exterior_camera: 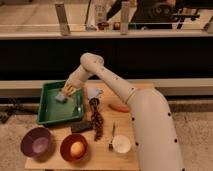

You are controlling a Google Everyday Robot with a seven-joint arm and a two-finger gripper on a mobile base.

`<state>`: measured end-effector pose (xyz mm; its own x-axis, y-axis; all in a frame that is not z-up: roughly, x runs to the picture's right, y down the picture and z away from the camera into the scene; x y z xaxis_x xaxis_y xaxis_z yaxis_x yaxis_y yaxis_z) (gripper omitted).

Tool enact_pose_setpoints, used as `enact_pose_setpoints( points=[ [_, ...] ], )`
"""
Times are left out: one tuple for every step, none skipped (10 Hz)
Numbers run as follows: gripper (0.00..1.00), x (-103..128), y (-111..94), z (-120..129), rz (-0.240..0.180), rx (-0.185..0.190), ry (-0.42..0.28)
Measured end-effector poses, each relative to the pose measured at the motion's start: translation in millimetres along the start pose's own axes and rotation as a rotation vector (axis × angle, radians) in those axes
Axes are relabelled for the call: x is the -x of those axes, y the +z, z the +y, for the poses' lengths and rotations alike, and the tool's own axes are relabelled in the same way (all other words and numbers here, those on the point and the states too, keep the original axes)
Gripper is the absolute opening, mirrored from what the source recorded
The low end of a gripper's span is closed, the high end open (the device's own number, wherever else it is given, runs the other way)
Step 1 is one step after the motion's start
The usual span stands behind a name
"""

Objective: Place banana in tray

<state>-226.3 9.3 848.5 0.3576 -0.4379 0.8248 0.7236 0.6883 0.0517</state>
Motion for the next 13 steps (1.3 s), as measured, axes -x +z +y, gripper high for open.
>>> enact_pose_setpoints(
  points=[
    [0.53,2.9,13.1,2.4,0.093,0.058,-0.045],
    [0.61,2.2,20.9,5.7,0.149,0.089,-0.065],
    [0.69,1.5,29.1,9.6,0.192,0.113,-0.085],
    [0.78,2.7,35.3,11.7,0.203,0.133,-0.110],
    [0.80,4.5,38.4,12.9,0.197,0.148,-0.134],
    [0.80,5.2,40.2,13.5,0.191,0.159,-0.149],
    [0.80,5.4,41.6,14.1,0.163,0.167,-0.151],
    [0.80,4.2,41.5,14.0,0.132,0.166,-0.145],
    [0.80,2.1,41.0,15.0,0.094,0.165,-0.133],
    [0.80,1.3,39.3,13.8,0.051,0.157,-0.118],
    [0.80,1.2,38.6,12.5,0.017,0.152,-0.108],
    [0.80,1.2,38.0,11.1,0.001,0.145,-0.099],
    [0.80,1.0,37.5,10.8,0.002,0.145,-0.099]
  ],
)
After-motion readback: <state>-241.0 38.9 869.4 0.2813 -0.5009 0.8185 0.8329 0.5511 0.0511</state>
